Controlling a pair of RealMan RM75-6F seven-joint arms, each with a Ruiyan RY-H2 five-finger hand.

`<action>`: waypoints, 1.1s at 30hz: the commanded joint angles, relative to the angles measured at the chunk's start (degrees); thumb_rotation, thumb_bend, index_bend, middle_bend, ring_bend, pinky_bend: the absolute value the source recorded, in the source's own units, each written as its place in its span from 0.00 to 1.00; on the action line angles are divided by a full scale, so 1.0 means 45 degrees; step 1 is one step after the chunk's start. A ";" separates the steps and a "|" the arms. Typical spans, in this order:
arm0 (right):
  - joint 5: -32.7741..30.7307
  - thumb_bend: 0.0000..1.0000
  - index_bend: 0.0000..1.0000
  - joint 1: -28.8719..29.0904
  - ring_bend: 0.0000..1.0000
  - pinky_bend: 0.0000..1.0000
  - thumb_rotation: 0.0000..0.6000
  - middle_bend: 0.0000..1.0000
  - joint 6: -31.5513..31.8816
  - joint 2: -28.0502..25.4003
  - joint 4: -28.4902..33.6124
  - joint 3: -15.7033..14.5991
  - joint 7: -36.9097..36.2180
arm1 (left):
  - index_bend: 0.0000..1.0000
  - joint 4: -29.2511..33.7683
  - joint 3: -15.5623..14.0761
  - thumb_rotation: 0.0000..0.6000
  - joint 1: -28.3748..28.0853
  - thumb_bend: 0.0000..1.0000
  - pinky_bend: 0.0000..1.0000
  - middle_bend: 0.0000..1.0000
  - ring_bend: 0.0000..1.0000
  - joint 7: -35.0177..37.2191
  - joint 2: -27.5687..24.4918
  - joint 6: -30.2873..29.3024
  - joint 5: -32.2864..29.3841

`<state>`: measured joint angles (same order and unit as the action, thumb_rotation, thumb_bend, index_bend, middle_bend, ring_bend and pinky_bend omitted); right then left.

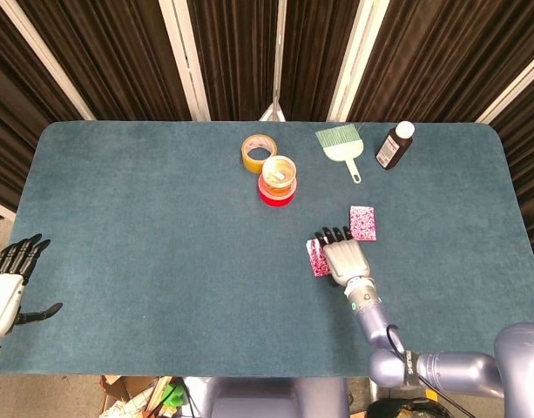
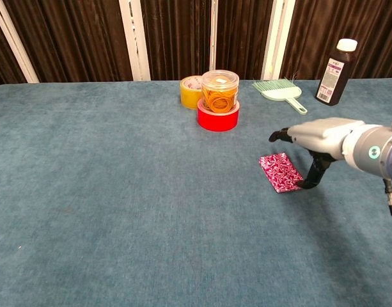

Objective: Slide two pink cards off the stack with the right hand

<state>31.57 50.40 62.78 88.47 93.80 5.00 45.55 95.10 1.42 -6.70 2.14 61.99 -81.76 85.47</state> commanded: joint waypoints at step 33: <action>-0.2856 0.35 0.00 0.0484 0.00 0.00 1.00 0.00 -0.2771 -0.0196 -0.4245 0.0896 -0.0552 | 0.00 0.0076 0.0021 1.00 -0.0079 0.00 0.04 0.00 0.00 0.0229 0.0051 0.0190 -0.0120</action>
<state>18.40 52.47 50.37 87.33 75.05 8.89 43.32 95.44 1.51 -7.05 3.17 62.22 -80.90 84.93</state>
